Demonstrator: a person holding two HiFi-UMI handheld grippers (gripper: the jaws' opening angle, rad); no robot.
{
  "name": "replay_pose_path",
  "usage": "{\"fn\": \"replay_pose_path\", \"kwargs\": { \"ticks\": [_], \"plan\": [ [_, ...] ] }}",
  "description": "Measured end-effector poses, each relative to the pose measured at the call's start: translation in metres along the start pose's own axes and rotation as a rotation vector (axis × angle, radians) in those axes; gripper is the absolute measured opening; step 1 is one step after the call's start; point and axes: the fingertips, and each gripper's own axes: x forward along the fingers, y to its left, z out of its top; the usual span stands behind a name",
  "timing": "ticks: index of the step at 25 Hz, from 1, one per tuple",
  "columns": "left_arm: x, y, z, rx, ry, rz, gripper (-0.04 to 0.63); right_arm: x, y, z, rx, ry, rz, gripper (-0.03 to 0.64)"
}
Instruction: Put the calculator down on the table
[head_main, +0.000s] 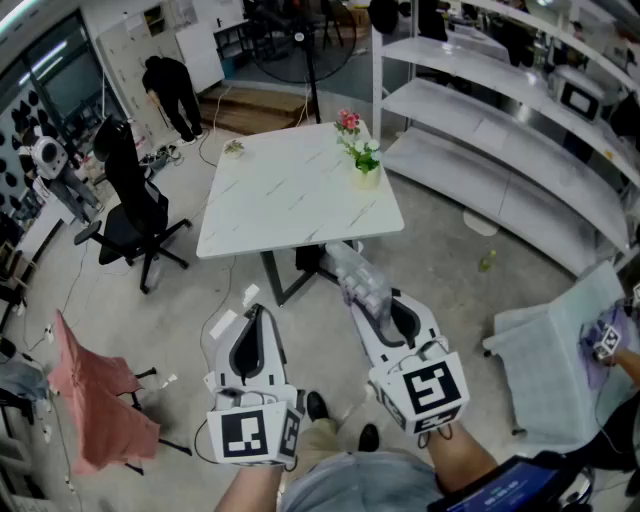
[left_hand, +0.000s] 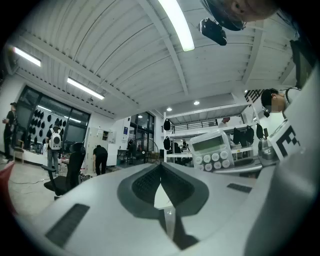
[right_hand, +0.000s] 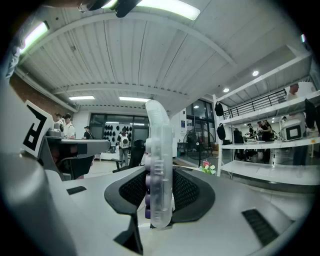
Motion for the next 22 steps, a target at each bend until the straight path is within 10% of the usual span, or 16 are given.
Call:
{"fn": "replay_pose_path", "kwargs": {
  "ticks": [22],
  "plan": [
    [0.085,0.081,-0.011,-0.029,0.009,-0.015,0.008,0.116,-0.005,0.006,0.051,0.002,-0.008,0.147]
  ]
}}
